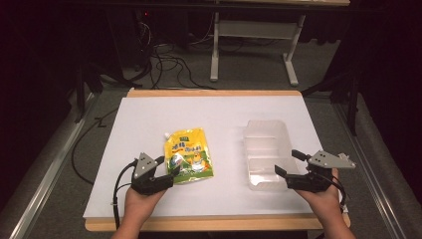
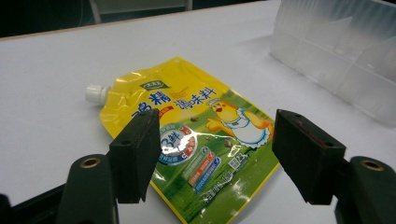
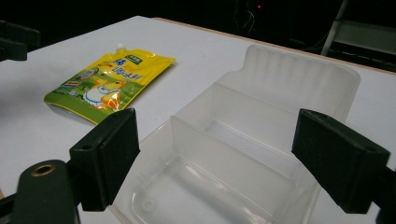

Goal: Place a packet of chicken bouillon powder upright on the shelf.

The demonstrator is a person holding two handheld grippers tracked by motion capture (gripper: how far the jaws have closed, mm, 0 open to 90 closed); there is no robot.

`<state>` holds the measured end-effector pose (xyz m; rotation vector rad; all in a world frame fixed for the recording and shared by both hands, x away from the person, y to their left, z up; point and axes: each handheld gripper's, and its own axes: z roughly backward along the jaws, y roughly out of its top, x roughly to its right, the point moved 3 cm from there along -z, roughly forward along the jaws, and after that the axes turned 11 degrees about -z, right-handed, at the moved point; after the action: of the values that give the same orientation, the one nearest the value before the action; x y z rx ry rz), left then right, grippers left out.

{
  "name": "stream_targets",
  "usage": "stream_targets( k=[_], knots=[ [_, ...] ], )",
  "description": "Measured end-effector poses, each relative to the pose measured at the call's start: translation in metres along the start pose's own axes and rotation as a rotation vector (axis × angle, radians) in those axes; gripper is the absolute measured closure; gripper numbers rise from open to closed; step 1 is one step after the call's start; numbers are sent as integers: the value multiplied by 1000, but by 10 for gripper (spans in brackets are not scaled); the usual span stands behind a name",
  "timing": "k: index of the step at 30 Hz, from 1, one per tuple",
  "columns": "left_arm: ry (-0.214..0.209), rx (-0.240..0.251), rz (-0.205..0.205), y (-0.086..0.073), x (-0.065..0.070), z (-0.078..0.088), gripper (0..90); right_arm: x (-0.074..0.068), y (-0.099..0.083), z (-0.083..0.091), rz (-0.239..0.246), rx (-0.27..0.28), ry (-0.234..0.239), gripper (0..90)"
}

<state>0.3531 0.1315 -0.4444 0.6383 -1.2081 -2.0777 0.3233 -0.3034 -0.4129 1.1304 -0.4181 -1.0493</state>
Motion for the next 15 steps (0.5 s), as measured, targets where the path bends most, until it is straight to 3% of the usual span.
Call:
stream_targets(
  k=[15],
  knots=[
    [-26,6,11,-2,-2,1,319,2,-1,1,6,6,7,191]
  ],
)
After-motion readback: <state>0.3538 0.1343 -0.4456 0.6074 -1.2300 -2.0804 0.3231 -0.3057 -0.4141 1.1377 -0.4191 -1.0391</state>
